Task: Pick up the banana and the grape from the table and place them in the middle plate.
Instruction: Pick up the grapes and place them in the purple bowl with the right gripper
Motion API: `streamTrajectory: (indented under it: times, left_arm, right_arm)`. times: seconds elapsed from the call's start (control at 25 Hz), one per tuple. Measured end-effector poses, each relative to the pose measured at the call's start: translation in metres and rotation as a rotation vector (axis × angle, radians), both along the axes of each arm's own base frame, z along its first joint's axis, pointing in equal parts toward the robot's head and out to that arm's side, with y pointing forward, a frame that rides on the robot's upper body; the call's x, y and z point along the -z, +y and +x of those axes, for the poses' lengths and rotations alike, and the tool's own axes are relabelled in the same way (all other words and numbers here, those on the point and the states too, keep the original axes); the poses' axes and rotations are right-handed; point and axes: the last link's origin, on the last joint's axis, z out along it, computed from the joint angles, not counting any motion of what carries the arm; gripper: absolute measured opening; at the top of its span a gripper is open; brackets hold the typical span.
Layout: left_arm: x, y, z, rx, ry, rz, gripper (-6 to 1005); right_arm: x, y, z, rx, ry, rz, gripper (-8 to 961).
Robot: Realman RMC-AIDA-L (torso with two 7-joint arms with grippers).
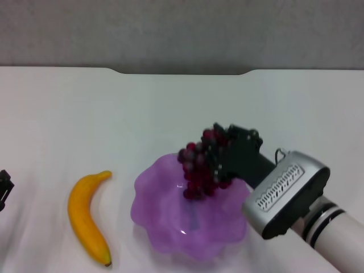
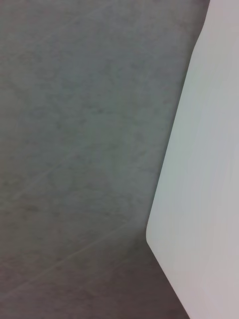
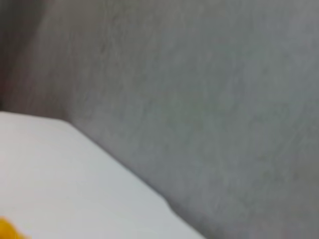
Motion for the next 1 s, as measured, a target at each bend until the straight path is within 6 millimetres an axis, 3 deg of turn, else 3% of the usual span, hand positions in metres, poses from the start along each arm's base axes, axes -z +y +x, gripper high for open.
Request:
streamTrajectory:
  times: [0.2,0.52,0.72,1.0]
  left_arm:
    - [0.0,0.0,0.0,0.001,-0.001,-0.001,893]
    - [0.001,0.0,0.001,0.003,-0.001,-0.001,893]
    - [0.001,0.001,0.001,0.002,-0.002,0.001,893]
    - [0.0,0.001,0.001,0.001,-0.003,0.003,894]
  right_arm:
    - [0.011,0.0,0.018,0.068,0.023,-0.07,292]
    - [0.016,0.007,0.03,0.148,0.097,-0.14,282]
    - [0.025,-0.003,0.034,0.119,0.058,-0.183,282]
    - [0.017,-0.011,0.03,0.023,0.114,-0.133,343]
